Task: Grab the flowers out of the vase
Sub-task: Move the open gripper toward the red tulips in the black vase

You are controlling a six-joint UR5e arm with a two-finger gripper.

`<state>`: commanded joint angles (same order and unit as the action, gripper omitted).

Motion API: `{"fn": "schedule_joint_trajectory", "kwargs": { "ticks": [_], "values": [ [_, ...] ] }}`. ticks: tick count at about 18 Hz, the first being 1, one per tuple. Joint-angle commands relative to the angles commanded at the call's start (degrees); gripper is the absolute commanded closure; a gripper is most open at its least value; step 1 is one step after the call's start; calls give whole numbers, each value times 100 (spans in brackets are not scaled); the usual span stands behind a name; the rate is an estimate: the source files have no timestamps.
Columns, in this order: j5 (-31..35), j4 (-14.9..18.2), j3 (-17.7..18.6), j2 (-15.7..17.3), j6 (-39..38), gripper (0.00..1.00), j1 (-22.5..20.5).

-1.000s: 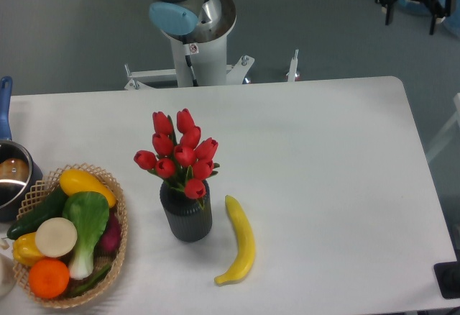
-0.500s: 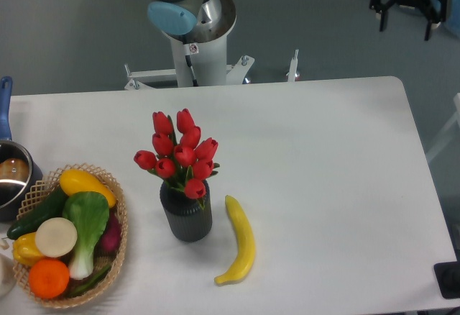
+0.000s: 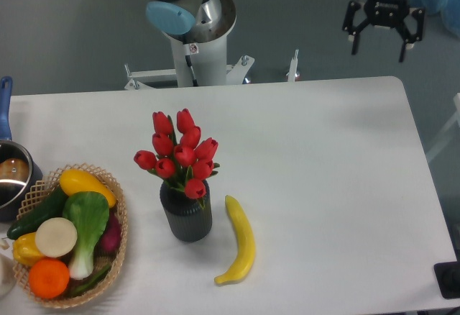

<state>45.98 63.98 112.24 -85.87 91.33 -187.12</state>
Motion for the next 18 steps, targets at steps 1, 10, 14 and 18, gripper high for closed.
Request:
{"fn": "schedule_joint_trajectory", "kwargs": {
  "ticks": [1, 10, 14, 18],
  "values": [
    [-88, 9, 9, 17, -114, 0, 70],
    [-186, -255, 273, -44, -555, 0, 887],
    [-186, -255, 273, -193, -581, 0, 1397],
    [-273, -465, 264, -289, -652, 0, 1608]
  ]
}}
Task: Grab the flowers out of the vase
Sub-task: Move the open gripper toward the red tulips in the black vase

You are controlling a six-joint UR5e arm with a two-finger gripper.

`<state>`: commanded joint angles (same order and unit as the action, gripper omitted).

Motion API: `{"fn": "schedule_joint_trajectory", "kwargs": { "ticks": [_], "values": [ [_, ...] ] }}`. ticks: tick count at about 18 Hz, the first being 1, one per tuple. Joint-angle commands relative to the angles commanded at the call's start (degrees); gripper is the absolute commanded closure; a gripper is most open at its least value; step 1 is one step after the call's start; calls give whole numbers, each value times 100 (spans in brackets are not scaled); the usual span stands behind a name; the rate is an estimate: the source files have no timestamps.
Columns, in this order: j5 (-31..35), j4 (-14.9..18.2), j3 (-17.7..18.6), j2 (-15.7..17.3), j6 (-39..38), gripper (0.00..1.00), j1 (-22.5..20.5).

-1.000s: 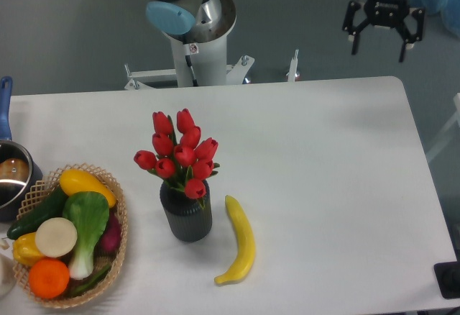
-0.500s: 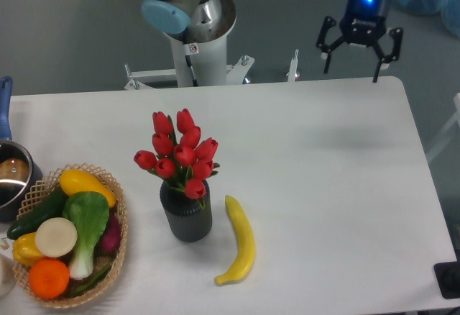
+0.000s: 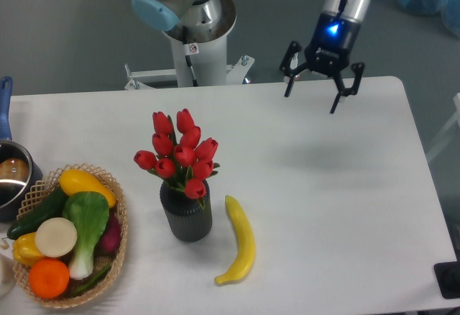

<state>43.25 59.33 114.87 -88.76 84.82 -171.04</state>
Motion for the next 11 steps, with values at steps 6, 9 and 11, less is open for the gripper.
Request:
{"fn": "schedule_joint_trajectory", "kwargs": {
  "ticks": [6, 9, 11],
  "values": [
    [-414, -553, -61, -518, -62, 0, 404],
    [-422, -809, -44, -852, 253, 0, 782],
    [-475, -818, -62, -993, 439, 0, 1020]
  ]
}}
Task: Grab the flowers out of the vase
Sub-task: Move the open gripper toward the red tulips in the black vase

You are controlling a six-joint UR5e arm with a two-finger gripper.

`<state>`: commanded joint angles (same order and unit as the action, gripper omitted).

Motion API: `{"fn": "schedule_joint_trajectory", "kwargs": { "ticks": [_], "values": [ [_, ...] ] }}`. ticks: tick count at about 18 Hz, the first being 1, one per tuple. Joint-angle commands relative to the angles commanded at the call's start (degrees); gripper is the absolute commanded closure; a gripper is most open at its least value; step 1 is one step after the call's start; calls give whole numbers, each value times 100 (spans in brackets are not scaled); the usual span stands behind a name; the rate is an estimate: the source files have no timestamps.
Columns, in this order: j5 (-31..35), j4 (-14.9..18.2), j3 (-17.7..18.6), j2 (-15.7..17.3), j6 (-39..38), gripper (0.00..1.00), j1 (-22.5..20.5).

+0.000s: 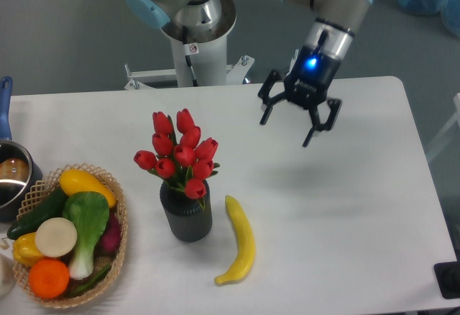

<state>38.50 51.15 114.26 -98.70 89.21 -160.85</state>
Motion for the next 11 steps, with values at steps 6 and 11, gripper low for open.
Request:
{"fn": "schedule_joint_trajectory", "kwargs": {
  "ticks": [6, 11],
  "values": [
    [-756, -44, 0, -159, 44, 0, 238],
    [-1055, -219, 0, -281, 53, 0, 440]
  ]
}}
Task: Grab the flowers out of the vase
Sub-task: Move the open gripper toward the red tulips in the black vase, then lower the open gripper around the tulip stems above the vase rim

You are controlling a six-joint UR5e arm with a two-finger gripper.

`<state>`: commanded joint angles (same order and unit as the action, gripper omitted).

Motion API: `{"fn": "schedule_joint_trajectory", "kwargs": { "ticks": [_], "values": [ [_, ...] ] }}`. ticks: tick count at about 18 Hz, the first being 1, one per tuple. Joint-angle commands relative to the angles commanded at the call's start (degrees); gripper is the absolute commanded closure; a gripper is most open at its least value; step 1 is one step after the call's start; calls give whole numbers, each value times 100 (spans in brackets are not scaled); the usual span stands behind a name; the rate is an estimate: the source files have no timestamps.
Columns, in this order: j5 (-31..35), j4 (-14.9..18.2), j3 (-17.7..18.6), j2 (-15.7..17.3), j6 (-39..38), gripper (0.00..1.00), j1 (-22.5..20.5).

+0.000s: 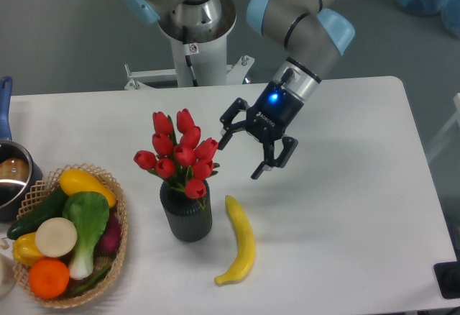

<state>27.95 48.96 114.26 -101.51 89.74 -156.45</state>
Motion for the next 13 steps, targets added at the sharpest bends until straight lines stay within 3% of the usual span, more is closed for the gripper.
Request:
{"fn": "schedule_joint_trajectory", "kwargs": {
  "ticks": [13],
  "values": [
    [-44, -71, 9, -220, 26, 0, 387]
  ]
}}
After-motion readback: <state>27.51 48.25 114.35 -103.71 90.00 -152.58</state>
